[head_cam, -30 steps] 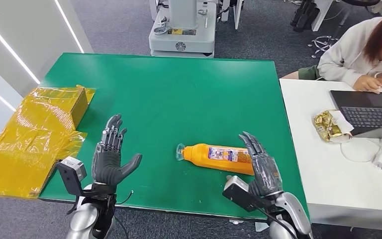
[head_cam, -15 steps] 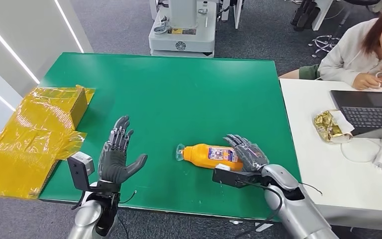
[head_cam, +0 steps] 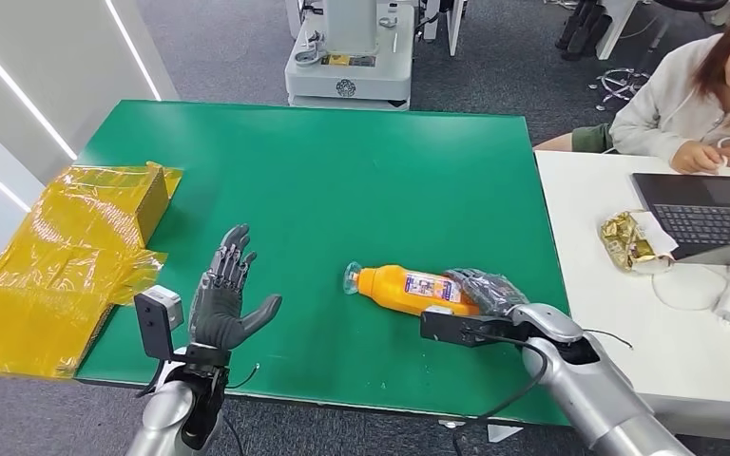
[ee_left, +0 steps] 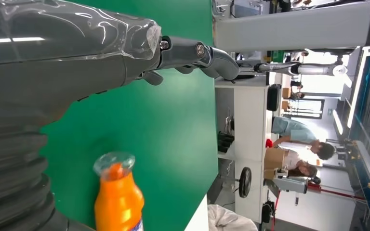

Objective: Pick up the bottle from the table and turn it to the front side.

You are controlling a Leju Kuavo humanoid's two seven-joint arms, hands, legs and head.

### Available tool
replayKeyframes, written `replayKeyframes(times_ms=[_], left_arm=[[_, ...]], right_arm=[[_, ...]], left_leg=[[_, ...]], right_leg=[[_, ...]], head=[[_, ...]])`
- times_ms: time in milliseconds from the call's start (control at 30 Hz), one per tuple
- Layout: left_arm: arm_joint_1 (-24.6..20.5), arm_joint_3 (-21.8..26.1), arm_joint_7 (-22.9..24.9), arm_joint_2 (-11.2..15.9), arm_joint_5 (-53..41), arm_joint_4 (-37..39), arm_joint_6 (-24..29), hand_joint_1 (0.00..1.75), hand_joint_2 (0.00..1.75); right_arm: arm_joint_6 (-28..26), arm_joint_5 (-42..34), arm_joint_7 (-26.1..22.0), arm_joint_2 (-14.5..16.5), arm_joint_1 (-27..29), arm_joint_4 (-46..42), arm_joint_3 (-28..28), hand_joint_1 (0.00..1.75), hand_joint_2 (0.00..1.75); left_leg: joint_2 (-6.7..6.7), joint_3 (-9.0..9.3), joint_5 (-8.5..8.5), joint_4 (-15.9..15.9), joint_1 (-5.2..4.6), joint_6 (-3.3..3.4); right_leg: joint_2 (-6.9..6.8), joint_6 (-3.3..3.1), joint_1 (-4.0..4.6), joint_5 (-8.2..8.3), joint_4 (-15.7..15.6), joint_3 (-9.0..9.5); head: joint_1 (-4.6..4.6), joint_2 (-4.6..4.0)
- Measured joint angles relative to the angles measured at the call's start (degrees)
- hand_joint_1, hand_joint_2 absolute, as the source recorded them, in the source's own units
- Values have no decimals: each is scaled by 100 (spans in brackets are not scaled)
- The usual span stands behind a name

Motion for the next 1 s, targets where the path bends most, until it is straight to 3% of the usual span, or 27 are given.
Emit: replayKeyframes(times_ms=[200,500,833,1000], left_arm=[[41,0,-18,55,48,2,-17,0,175],[173,0,-164,91,50,2,69,0,175],[197,-3,-236,98,96,3,90,0,175],[107,-16,-221,97,174,43,-49,0,175]], right_arm=[[-92,-259,-81,-304,64,-304,104,175,175],[-1309,-843,-826,-318,563,-691,-22,175,175],[-2362,-2455,-2397,63,1650,-1704,-970,175,175],[-2568,-2757,-2634,304,1915,-1984,-1212,175,175]], left_leg=[[1,-1,0,2,0,0],[-2,-6,-2,-1,3,0],[-10,-13,-3,-2,2,1],[-5,-11,-3,-2,2,1]], right_leg=[[2,1,0,1,1,0],[0,1,2,-4,2,-6],[-10,6,1,-8,2,-8],[-5,5,1,-7,2,-9]], head=[[0,0],[-1,0],[-1,0],[-1,0]])
